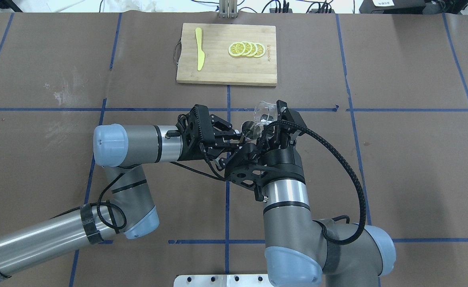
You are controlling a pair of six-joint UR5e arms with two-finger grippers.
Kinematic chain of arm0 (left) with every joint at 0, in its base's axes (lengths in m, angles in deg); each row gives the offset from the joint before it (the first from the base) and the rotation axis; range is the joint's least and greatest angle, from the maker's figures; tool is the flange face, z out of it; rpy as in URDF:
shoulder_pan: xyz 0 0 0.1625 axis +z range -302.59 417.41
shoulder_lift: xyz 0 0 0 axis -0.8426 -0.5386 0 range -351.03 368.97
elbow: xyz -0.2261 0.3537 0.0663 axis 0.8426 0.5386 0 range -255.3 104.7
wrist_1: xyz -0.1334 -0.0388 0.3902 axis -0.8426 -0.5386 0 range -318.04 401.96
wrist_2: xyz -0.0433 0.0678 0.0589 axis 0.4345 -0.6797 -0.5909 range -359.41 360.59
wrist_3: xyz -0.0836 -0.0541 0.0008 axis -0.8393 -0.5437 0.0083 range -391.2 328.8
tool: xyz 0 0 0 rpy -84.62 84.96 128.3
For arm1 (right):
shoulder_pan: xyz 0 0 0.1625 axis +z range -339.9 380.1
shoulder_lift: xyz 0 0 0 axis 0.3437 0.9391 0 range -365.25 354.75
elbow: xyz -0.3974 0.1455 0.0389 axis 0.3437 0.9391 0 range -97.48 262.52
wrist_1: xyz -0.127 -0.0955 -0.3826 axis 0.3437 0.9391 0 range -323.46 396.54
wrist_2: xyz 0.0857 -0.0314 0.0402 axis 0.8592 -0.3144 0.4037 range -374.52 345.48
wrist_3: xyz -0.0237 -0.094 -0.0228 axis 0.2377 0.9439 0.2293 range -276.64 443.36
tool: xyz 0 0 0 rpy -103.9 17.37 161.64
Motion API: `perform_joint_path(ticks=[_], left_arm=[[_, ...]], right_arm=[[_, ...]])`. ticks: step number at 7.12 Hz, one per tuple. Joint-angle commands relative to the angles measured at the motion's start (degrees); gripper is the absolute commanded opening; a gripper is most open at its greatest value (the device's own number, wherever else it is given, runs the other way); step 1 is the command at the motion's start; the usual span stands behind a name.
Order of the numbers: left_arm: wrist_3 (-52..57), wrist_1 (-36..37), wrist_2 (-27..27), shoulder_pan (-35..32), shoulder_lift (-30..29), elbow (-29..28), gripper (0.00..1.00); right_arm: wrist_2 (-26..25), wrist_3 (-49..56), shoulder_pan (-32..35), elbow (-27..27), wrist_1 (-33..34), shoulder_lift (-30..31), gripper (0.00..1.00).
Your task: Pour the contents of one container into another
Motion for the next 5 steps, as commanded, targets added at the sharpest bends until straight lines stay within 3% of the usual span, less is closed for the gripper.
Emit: perform_joint_path(ticks=[1, 5], left_arm=[[0.07, -0.01, 0.01, -0.01, 0.01, 0.00, 0.00], [-0.02, -0.10, 0.01, -0.02, 0.01, 0.00, 0.00]], right_arm=[[-0.07, 2.02, 0.00, 0.77, -0.07, -0.22, 0.00], [-2.00, 4.15, 0.00, 1.65, 0.02, -0.39, 0.00]])
